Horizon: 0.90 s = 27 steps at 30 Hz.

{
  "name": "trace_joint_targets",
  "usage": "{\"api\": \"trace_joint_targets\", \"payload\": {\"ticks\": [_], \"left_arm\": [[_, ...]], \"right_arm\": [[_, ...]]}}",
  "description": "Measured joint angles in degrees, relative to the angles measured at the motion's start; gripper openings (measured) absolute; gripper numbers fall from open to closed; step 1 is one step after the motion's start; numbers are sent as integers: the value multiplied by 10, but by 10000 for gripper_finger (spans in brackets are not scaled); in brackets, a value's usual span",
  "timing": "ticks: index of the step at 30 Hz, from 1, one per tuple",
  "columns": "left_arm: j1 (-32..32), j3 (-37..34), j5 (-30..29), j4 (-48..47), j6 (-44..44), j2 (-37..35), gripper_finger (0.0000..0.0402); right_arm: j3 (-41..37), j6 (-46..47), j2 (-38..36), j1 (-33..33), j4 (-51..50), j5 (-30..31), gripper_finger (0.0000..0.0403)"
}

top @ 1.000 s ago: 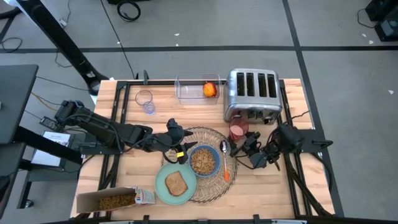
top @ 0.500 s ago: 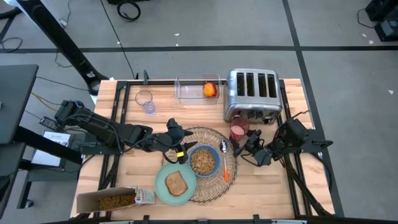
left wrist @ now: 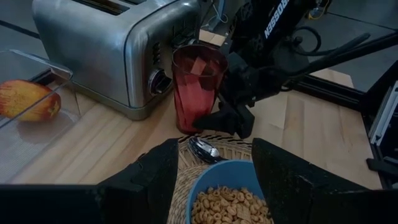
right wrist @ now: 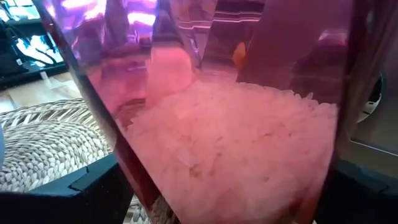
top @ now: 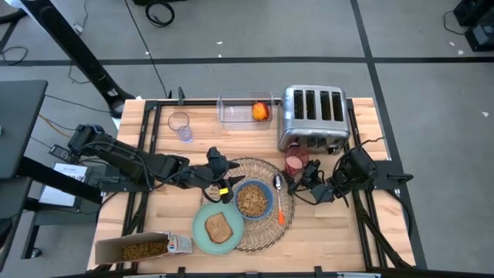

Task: Arrange a breakfast setting
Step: Put the red cup of milk to the top right of the brown placemat

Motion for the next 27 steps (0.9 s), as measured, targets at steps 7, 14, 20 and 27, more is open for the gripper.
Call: {"api": "trace_joint_targets", "payload": {"ticks": [7, 14, 20, 27], "left_arm": [[0, 0, 0, 0, -4, 0, 211], [0, 0, 0, 0, -4, 0, 211], [0, 0, 0, -1, -3, 0, 211], [0, 0, 0, -12, -4, 0, 211]], "right_arm": [[-3, 15, 0, 0, 0, -17, 398], [-7, 17, -26, -22, -34, -55, 394], [-11, 84, -65, -48, -143, -105, 387], [-11, 102, -105, -56, -211, -133, 385]]}}
